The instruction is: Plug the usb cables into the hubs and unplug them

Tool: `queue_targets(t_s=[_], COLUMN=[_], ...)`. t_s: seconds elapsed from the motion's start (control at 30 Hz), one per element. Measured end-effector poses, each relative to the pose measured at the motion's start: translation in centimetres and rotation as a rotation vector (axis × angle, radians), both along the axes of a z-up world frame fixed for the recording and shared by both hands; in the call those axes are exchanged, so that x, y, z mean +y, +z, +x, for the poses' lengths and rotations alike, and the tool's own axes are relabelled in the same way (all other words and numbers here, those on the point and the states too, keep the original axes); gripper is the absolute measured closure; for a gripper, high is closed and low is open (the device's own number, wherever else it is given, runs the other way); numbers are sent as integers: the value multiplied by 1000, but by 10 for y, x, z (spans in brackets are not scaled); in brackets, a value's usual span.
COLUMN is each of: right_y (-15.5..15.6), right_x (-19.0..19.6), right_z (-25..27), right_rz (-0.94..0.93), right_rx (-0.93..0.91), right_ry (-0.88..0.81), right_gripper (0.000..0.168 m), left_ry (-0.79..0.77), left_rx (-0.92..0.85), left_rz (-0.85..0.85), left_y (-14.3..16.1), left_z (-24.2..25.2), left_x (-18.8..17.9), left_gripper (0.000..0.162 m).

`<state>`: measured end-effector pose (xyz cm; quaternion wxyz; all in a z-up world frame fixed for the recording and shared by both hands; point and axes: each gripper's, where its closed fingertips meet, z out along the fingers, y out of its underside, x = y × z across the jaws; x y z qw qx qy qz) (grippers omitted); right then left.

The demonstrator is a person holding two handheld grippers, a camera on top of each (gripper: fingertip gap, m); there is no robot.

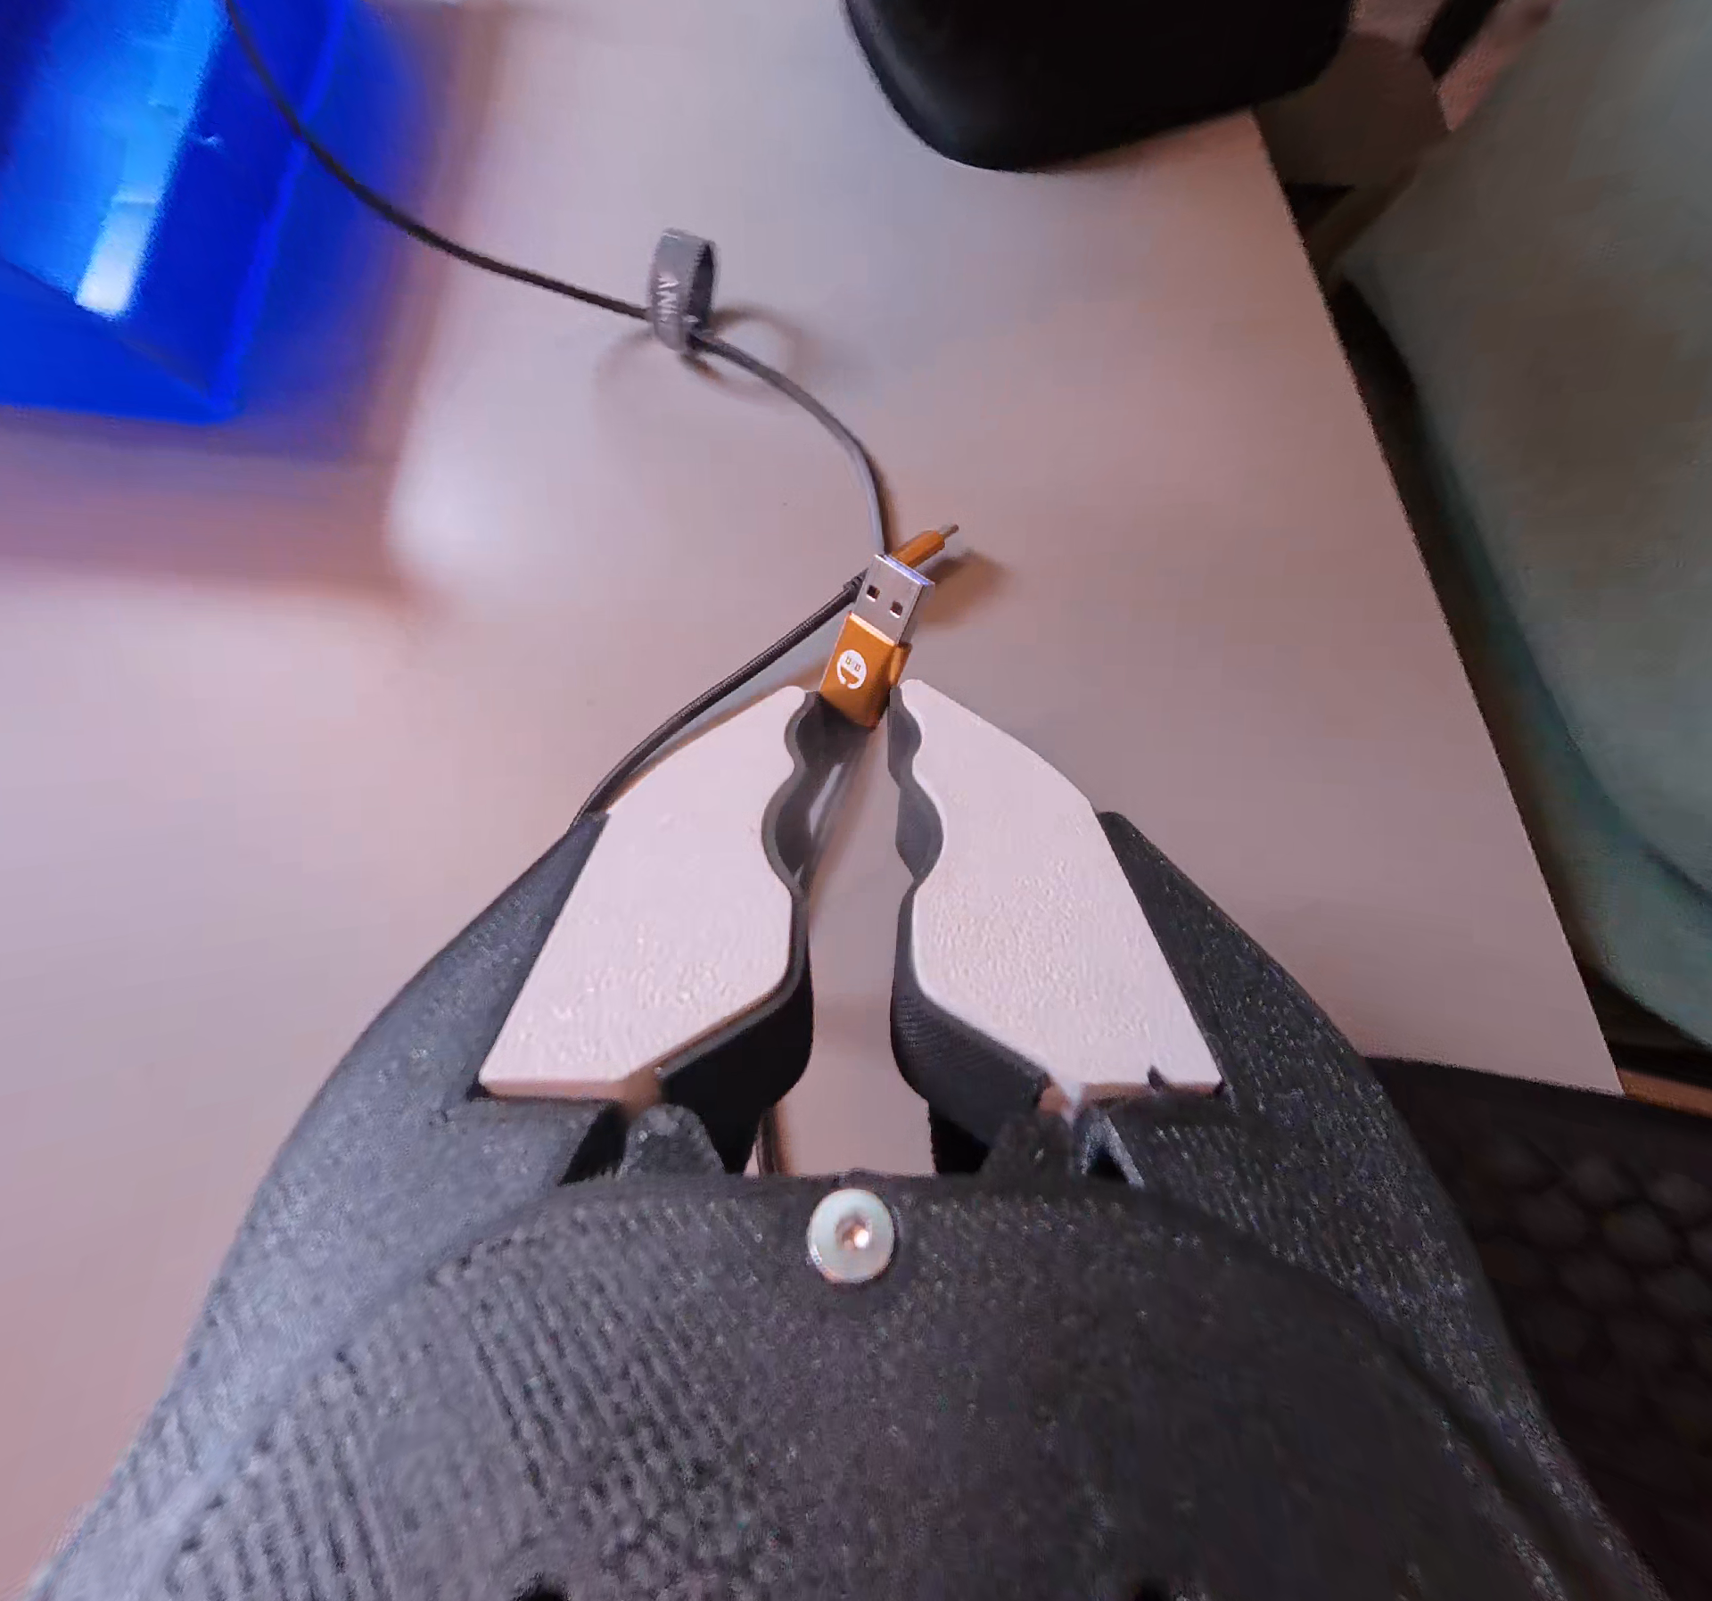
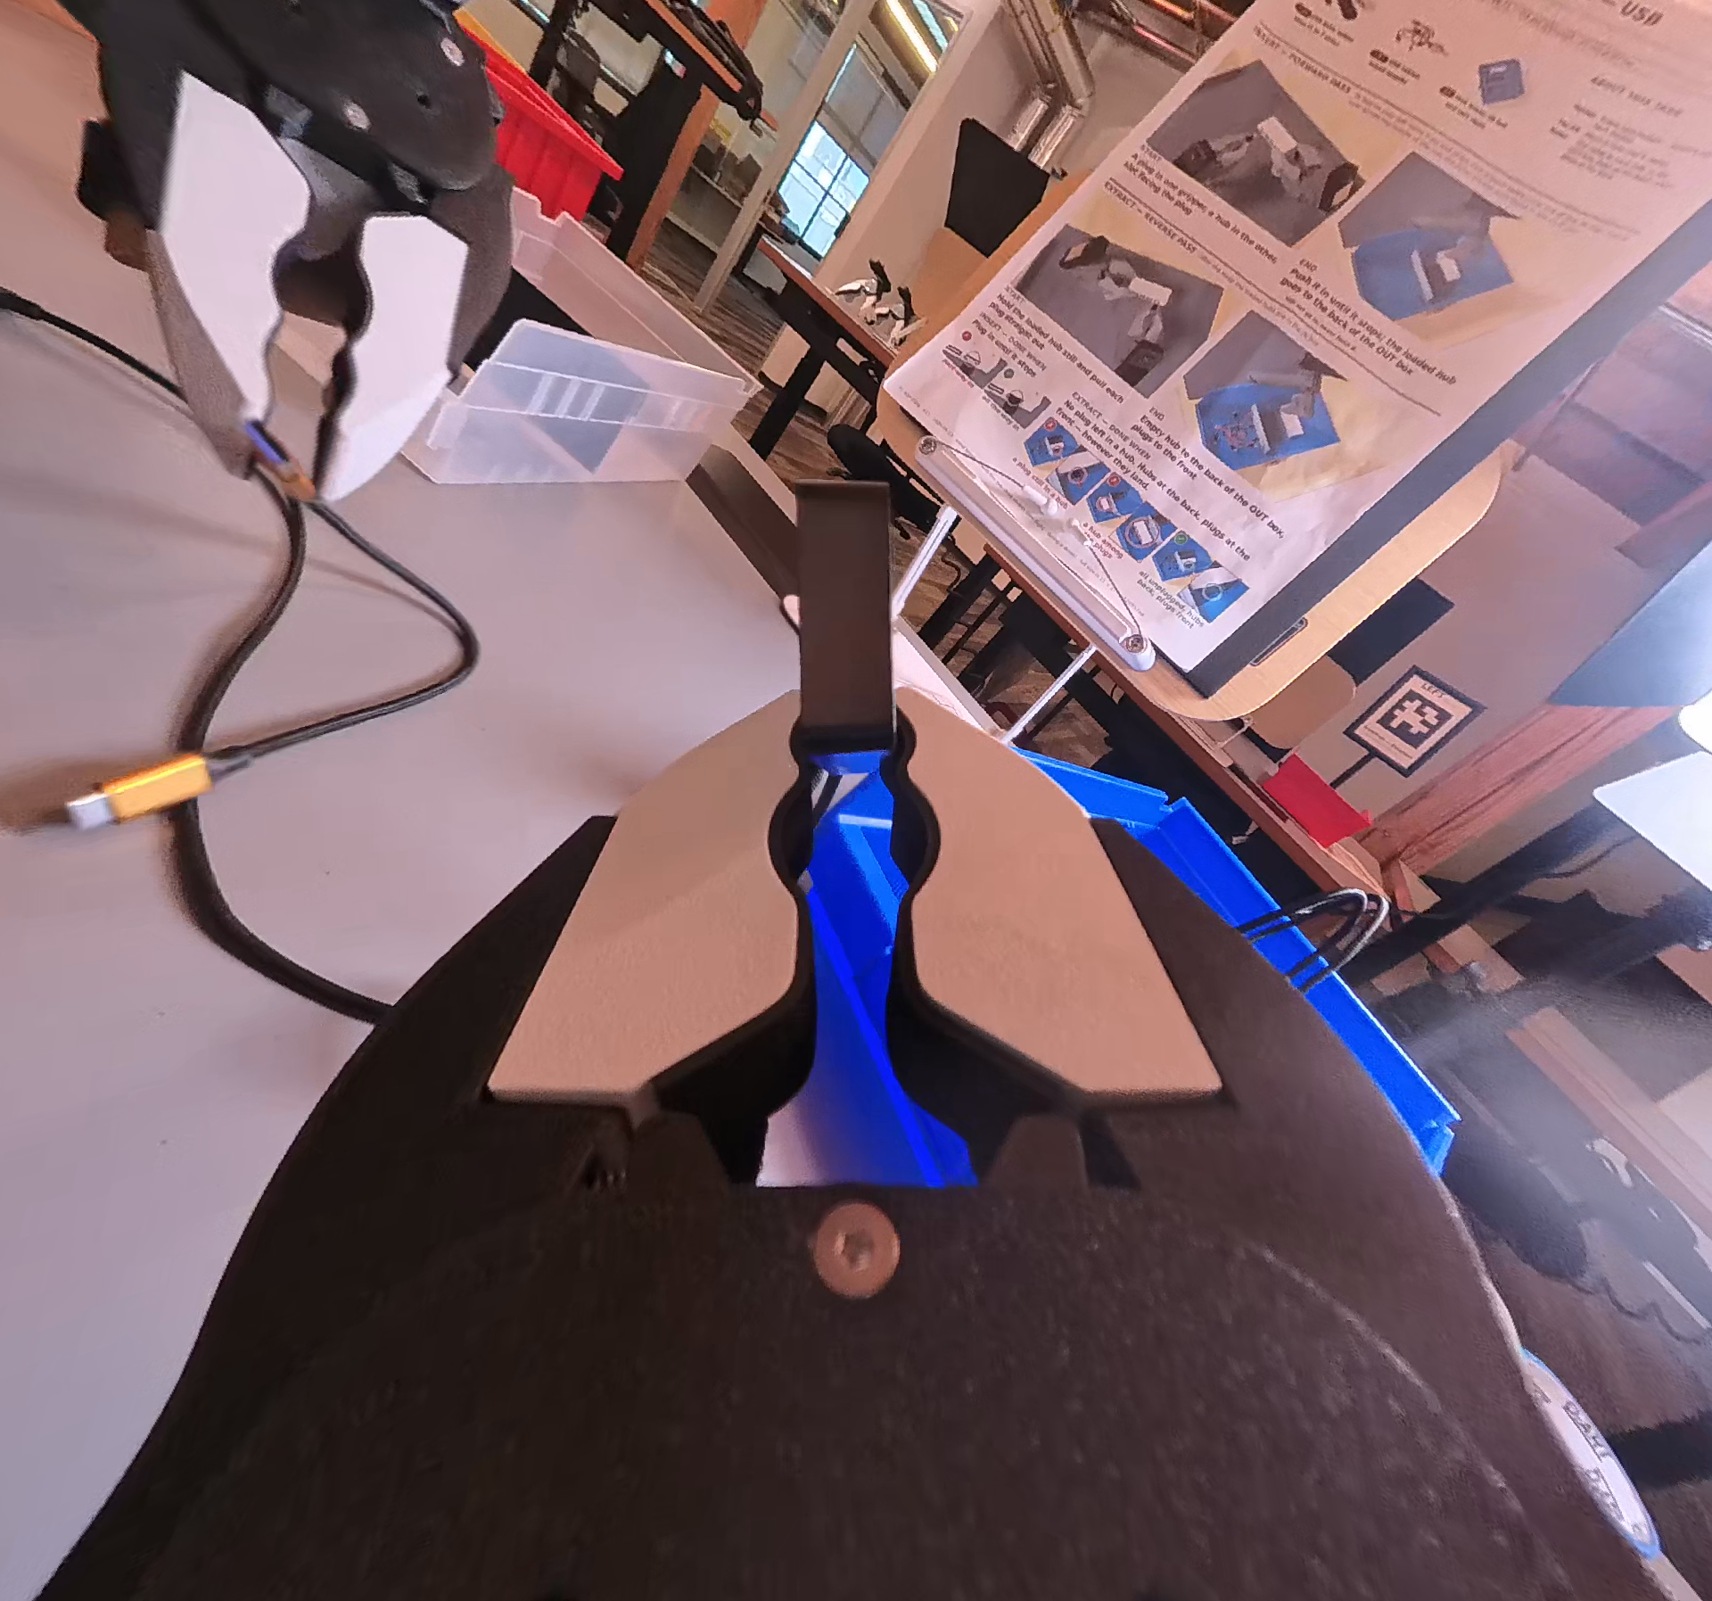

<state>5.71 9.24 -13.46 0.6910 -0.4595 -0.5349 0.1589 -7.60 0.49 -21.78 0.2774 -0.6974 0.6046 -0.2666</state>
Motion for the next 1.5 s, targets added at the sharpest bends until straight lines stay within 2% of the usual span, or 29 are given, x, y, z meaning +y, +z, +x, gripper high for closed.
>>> queue_targets(t_s=[0.1,0.2,0.3,0.43,0.77,0.87,1.0,1.2,1.37,1.43,1.5], right_y=[0,3,6,7,-7,-14,-20,-23,-26,-26,-26], right_x=[-5,-12,-17,-21,-37,-38,-37,-34,-34,-34,-34], right_z=[-2,-4,-3,-3,-15,-17,-19,-18,-19,-18,-18], right_rz=[-2,-24,-56,-71,-35,-28,-26,-50,-58,-61,-63], right_rx=[5,35,72,87,-1,-38,-63,-65,-71,-71,-69], right_ry=[35,100,152,191,253,250,240,238,238,237,237], right_gripper=[157,156,157,157,156,156,156,156,156,156,156], left_ry=[173,422,513,479,343,296,249,119,11,4,8], left_rx=[72,218,249,225,200,206,224,273,228,227,248], left_rz=[42,139,207,196,69,47,17,8,-15,-17,13], left_y=[-4,-5,6,4,-43,-59,-68,-69,-69,-69,-69], left_z=[-11,-42,-56,-44,-3,5,4,-9,-4,-3,-3], left_x=[24,57,70,59,36,35,35,31,29,28,28], left_gripper=[148,148,148,148,147,137,131,139,148,155,155])
